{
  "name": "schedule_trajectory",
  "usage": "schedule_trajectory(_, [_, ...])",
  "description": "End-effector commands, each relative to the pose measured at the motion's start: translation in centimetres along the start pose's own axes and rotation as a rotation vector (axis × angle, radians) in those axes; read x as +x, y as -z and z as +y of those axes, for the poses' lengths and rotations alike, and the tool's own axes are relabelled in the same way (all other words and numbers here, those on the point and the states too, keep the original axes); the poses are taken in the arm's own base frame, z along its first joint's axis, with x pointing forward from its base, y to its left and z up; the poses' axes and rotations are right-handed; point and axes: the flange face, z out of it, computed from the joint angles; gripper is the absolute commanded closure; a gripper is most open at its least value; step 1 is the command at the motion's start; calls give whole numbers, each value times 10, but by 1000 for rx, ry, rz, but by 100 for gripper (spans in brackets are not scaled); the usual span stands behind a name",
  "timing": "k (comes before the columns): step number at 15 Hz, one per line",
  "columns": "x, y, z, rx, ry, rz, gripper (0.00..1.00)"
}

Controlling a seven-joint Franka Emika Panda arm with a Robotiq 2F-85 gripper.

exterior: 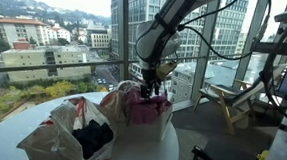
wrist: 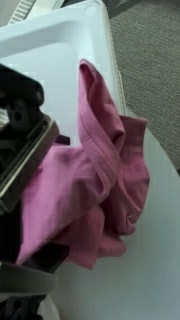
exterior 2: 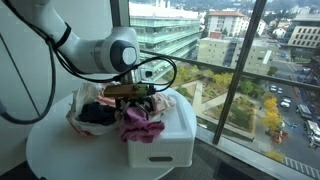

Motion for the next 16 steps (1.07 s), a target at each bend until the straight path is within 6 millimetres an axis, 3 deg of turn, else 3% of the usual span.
schedule_trajectory(1, [7, -5, 5, -22, -3, -15, 28])
schedule_trajectory(6, [9, -5, 9, -44, -28, -22, 67])
schedule_trajectory(10, [7, 9, 14, -81, -115, -47, 95])
schedule_trajectory(11, [6, 17, 15, -72, -148, -43, 100])
schedule_trajectory(13, [3, 39, 20, -55, -221, -13, 100])
schedule_trajectory(16, [-3, 92, 29, -46, -333, 123, 99])
